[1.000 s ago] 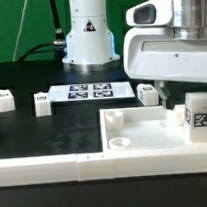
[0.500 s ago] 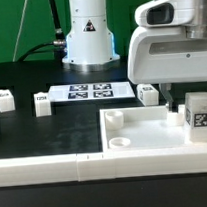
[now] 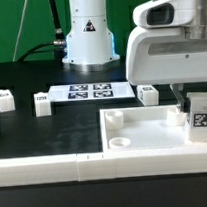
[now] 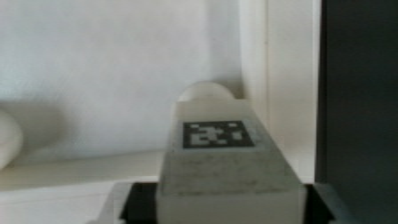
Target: Assemble one leg
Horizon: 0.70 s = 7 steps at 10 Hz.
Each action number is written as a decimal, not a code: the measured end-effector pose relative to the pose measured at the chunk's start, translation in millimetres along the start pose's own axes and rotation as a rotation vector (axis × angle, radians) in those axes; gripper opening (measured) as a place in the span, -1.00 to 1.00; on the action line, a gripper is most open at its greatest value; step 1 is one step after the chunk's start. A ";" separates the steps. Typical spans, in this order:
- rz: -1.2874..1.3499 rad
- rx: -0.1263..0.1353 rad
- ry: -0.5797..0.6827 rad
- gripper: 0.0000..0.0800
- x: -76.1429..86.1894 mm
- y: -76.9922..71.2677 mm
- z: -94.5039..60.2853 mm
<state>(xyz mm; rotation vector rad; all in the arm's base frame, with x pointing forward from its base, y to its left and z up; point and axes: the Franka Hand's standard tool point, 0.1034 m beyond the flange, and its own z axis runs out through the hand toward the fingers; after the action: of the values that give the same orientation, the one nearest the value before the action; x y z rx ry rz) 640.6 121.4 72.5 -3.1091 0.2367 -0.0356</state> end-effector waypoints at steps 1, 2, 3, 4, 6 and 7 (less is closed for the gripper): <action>0.033 0.000 0.001 -0.28 0.1 0.3 0.1; 0.146 0.001 0.001 -0.28 0.1 0.7 0.2; 0.272 0.001 0.001 -0.28 0.4 1.8 0.3; 0.394 0.000 0.001 -0.28 1.1 3.9 0.2; 0.622 0.008 -0.005 -0.27 1.5 6.5 0.8; 0.761 0.007 -0.003 -0.27 1.2 5.9 1.0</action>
Offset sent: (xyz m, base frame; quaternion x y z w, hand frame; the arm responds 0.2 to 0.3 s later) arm 0.0006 -0.0168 0.0001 -0.0213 0.0013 0.3396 0.9403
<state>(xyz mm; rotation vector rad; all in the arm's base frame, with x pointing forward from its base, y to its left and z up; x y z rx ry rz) 640.9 115.4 71.3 -2.7867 1.3683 -0.0158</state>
